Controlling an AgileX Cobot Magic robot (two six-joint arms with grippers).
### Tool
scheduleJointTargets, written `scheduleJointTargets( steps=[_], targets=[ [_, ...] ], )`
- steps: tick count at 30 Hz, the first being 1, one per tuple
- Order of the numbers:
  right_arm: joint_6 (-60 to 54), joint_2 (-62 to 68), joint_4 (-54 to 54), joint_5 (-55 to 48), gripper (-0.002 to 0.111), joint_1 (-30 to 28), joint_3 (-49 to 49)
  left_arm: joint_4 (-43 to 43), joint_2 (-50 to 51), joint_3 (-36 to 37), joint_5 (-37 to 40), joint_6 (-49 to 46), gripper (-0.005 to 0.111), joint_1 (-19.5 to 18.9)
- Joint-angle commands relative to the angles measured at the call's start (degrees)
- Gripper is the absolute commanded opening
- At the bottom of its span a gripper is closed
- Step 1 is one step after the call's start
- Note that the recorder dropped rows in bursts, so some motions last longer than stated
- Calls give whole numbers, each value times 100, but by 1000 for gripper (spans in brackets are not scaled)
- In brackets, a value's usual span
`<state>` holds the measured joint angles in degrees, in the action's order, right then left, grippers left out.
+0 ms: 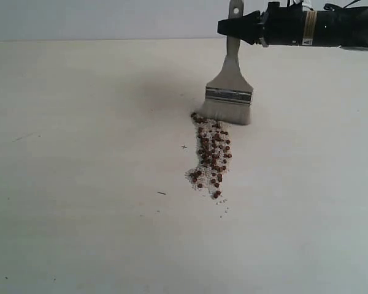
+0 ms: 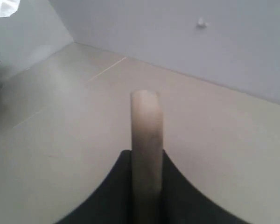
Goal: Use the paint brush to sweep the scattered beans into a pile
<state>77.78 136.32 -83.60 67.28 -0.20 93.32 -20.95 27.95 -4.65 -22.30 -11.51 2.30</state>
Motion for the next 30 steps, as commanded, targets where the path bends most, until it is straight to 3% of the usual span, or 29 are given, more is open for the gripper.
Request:
scheduleJointTargets(
  steps=[1,19,30],
  targets=[
    [187,-40,-241,269,0,20,38,-44,-19,18,3,-16,0,27],
    [-501,-246,11,10,0,44,453,-44,-19,18,3,-16,0,27],
    [115,-21,-1015,32,0,576,1109,-44,-19,18,3,-16,0,27]
  ],
)
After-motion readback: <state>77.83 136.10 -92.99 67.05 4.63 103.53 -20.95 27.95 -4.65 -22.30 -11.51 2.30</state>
